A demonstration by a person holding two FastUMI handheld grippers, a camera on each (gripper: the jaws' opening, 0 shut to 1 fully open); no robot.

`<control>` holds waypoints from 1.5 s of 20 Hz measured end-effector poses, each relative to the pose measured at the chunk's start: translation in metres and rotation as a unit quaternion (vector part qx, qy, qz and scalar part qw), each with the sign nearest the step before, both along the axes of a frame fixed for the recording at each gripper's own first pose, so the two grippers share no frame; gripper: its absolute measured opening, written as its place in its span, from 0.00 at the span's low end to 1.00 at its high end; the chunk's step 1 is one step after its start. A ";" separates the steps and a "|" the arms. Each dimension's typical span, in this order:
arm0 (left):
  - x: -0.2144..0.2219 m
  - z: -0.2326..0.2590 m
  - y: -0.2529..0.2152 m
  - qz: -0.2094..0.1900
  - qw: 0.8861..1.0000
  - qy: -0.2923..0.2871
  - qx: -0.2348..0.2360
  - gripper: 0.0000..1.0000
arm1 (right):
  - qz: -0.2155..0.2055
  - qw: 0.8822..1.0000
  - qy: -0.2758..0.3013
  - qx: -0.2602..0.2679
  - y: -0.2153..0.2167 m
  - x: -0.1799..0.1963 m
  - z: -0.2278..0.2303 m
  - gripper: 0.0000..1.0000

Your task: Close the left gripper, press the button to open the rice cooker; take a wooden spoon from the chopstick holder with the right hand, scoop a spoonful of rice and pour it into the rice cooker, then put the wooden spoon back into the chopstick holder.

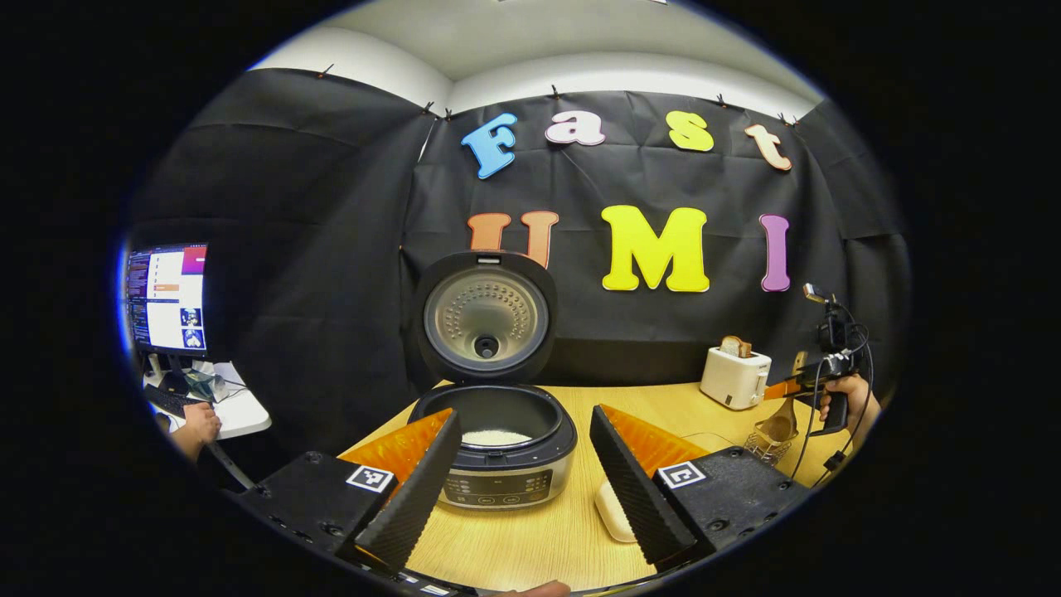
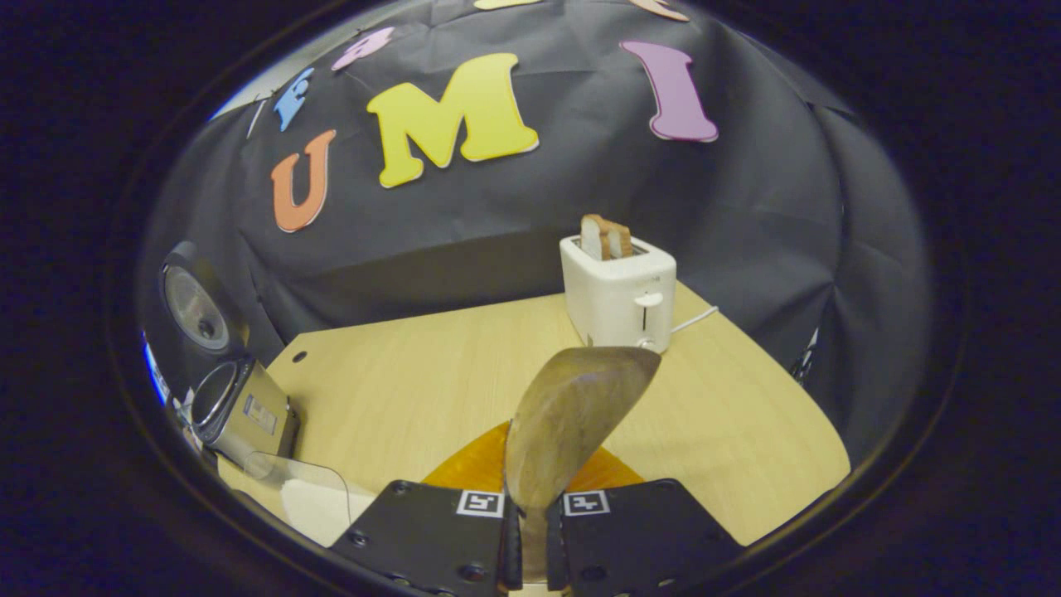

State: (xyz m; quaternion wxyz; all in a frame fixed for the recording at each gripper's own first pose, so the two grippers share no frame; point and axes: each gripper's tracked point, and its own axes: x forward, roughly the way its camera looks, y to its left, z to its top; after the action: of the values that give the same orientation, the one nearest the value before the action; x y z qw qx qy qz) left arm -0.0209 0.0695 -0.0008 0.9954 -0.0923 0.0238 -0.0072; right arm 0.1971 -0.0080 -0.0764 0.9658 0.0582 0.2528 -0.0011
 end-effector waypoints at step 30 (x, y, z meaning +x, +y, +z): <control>0.003 -0.009 0.011 0.001 1.000 0.012 0.002 1.00 | 0.111 0.991 -0.016 -0.066 0.202 -0.035 -0.022 0.14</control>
State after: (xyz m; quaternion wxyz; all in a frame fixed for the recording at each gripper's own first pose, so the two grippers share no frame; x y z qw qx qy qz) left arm -0.0182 0.0801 -0.0096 0.9952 -0.0906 0.0356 -0.0050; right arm 0.1621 0.1938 -0.0987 0.9655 -0.0346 0.2419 0.0905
